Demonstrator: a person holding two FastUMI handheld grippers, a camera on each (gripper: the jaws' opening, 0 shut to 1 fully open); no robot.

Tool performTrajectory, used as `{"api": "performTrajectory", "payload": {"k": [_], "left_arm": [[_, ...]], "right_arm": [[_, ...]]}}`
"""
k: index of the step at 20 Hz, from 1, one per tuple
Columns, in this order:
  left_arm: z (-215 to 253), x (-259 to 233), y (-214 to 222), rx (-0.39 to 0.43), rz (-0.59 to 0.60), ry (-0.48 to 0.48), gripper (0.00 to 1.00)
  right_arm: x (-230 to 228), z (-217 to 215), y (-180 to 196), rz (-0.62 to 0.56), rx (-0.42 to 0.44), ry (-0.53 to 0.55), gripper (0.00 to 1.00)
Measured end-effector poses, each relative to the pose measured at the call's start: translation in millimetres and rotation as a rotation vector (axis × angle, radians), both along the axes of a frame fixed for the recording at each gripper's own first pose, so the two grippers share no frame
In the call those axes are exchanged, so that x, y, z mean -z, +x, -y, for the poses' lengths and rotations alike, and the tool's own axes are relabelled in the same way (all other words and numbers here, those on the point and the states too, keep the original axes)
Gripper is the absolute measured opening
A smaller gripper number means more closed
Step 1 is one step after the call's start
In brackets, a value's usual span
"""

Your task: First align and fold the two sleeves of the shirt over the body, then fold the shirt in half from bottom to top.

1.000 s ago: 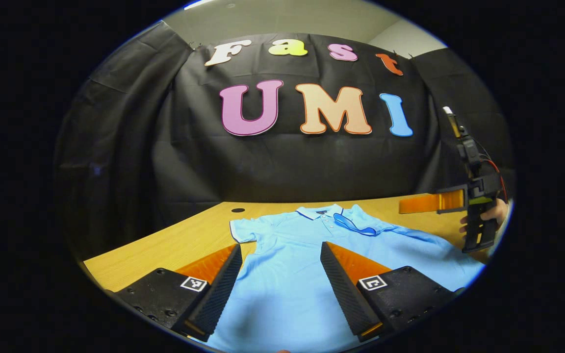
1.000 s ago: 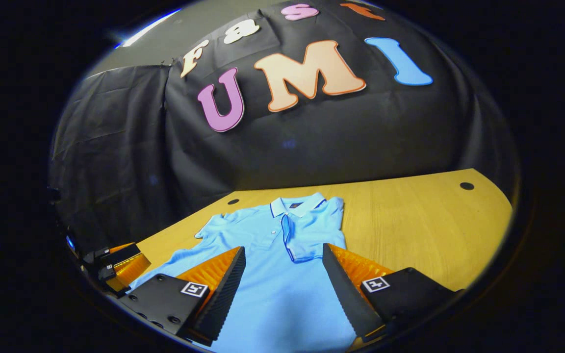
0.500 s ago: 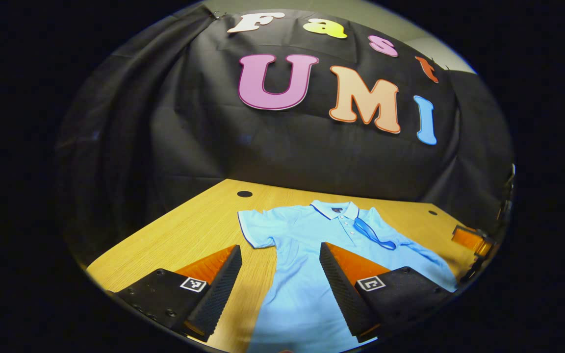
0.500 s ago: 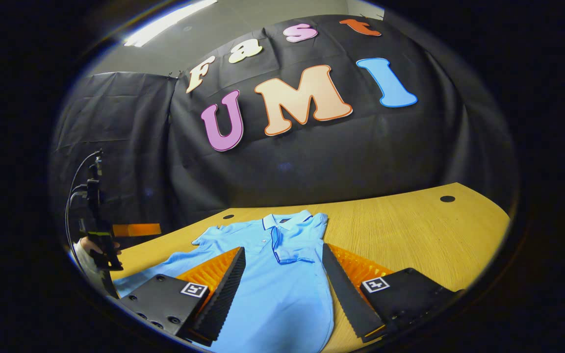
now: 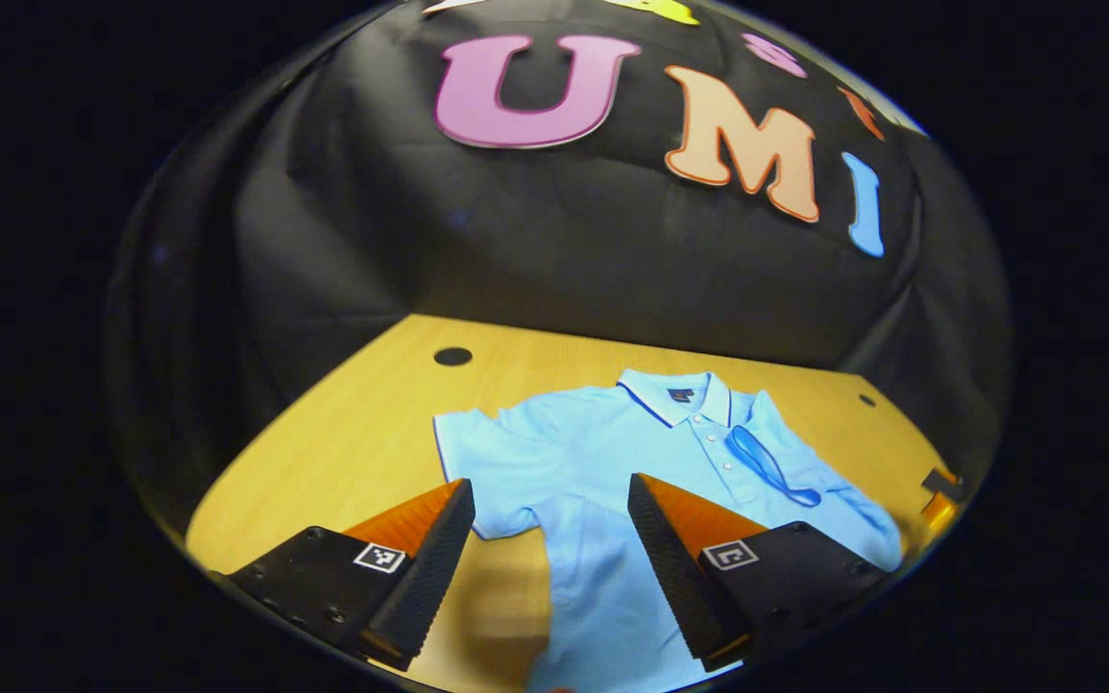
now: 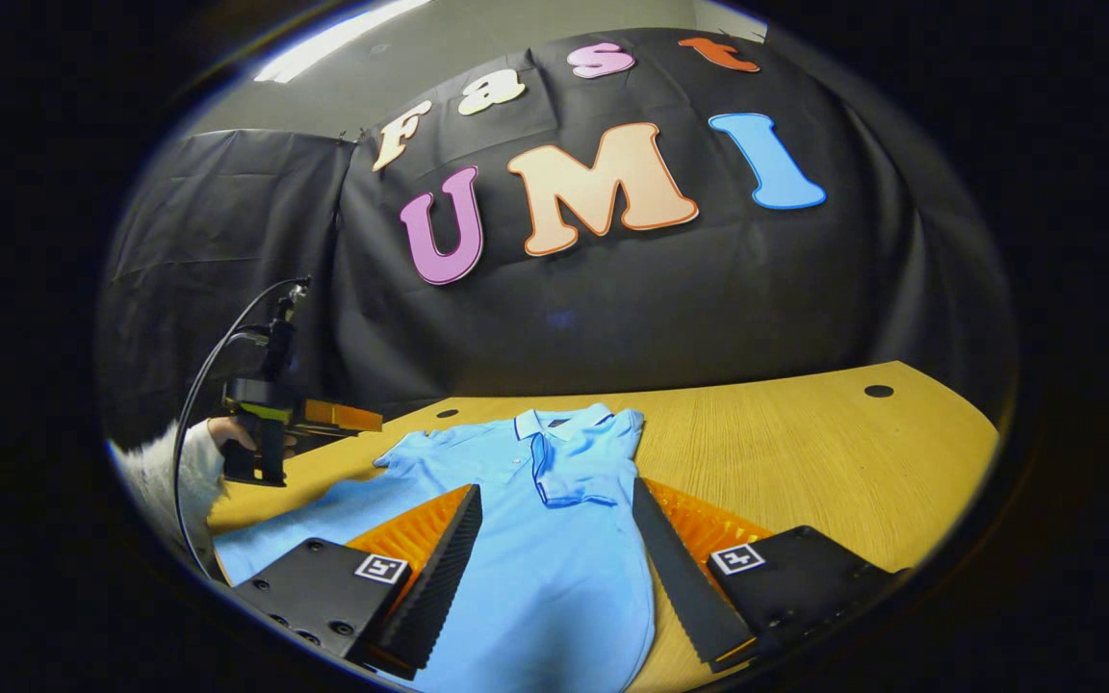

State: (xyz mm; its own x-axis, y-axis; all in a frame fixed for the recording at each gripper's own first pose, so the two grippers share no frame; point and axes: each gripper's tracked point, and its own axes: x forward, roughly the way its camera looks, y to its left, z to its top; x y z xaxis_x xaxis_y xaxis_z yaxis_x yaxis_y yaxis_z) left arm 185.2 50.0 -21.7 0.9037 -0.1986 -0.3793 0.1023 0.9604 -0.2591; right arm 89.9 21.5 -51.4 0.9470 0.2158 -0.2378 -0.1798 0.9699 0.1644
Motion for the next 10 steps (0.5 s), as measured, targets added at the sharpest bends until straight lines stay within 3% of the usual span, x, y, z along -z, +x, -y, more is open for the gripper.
{"api": "performTrajectory", "payload": {"k": [5, 10], "left_arm": [[-45, 28, 44, -0.092, -0.074, 0.078, 0.95], [-70, 46, 74, -0.139, -0.150, 0.084, 0.95]], "right_arm": [[5, -12, -4, -0.015, -0.034, 0.021, 0.98], [-1, -15, -5, 0.008, -0.041, 0.014, 0.98]]}}
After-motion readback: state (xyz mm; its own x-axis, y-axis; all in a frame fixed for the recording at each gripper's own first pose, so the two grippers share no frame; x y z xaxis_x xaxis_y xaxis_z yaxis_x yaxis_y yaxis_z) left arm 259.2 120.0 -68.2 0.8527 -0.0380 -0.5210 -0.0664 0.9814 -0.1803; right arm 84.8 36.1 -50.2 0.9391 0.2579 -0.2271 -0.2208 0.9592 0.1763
